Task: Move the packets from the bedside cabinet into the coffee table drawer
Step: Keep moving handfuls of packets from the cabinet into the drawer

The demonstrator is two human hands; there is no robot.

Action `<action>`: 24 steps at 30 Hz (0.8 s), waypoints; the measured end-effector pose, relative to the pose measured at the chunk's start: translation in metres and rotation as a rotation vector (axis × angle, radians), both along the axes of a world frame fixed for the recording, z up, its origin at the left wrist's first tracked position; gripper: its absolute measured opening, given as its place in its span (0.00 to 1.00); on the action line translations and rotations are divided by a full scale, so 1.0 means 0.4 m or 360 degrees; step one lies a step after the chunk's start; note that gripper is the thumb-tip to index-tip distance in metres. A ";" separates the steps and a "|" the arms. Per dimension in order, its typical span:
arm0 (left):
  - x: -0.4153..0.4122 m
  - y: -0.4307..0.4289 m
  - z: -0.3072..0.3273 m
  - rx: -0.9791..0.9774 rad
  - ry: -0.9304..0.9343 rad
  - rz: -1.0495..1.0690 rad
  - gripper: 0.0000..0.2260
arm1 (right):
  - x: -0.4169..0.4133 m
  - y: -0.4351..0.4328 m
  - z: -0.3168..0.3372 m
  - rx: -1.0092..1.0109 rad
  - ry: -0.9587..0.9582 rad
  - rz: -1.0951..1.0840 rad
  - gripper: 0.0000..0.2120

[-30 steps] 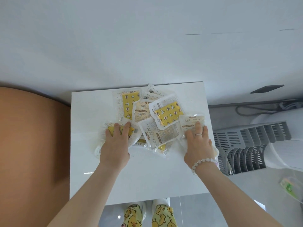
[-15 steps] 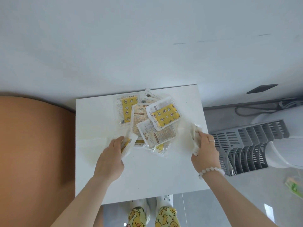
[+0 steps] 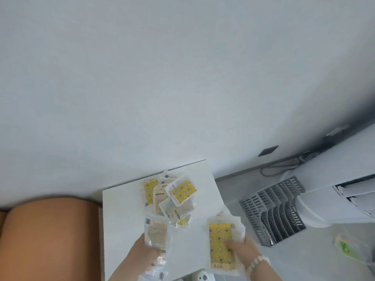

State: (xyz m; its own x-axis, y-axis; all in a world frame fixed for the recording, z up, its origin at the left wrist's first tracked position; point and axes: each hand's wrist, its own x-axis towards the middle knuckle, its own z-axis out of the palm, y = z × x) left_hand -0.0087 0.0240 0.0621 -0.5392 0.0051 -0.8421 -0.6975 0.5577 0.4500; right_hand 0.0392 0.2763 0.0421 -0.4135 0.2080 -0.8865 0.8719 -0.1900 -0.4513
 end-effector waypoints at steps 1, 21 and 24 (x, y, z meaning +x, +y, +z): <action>-0.009 0.022 0.037 0.0068 -0.0018 0.0049 0.16 | 0.005 0.012 0.033 -0.0047 -0.0004 -0.0006 0.04; -0.085 0.194 0.360 0.0697 0.0043 -0.0205 0.11 | 0.080 0.002 0.355 -0.0071 0.0408 -0.0843 0.10; -0.064 0.228 0.365 0.0693 0.0026 -0.0373 0.11 | 0.141 -0.003 0.361 -0.0060 0.0435 -0.1021 0.13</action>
State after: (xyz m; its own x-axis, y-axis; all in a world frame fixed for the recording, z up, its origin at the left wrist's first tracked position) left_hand -0.0343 0.1150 0.2080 -0.4944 0.4773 -0.7265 -0.5668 0.4566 0.6857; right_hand 0.0954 0.2752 0.1864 -0.4283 0.4568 -0.7796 0.4383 -0.6495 -0.6214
